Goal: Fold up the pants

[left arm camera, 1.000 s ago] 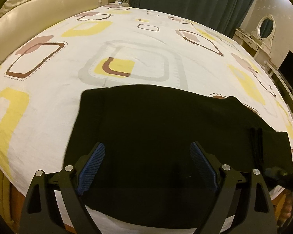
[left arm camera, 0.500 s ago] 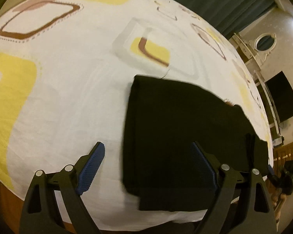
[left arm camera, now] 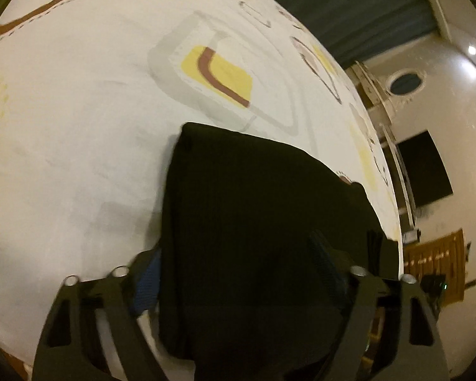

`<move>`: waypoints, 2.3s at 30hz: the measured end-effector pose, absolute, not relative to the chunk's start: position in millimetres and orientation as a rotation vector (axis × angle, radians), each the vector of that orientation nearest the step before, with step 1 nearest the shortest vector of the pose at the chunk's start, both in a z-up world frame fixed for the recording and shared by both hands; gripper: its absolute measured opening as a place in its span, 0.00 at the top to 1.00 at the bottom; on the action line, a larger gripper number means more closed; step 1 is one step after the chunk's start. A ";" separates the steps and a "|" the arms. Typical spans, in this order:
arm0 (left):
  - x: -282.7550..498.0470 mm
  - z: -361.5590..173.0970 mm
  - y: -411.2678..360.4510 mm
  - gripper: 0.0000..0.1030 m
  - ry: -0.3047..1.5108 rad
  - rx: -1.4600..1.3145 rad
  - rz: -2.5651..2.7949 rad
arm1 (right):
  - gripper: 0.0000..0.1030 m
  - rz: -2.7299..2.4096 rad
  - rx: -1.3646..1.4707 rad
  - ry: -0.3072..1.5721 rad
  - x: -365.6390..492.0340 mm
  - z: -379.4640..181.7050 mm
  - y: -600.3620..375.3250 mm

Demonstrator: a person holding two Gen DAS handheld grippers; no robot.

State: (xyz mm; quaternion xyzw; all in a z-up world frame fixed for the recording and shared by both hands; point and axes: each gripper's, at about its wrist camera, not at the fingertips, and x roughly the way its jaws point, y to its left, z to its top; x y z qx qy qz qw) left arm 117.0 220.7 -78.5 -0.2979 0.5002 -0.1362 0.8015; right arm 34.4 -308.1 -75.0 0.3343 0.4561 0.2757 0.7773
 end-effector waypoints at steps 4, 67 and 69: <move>119.9 -82.7 216.5 0.79 1.121 -0.642 -0.260 | 0.35 0.591 0.724 0.986 34.7 -76.7 -308.3; 82.2 -25.4 -230.6 0.87 0.913 0.299 -0.178 | 0.13 0.218 0.854 0.825 35.5 -70.0 -418.8; 82.6 -26.8 -231.0 0.87 0.916 0.299 -0.178 | 0.13 0.221 0.859 0.825 36.0 -71.0 -419.0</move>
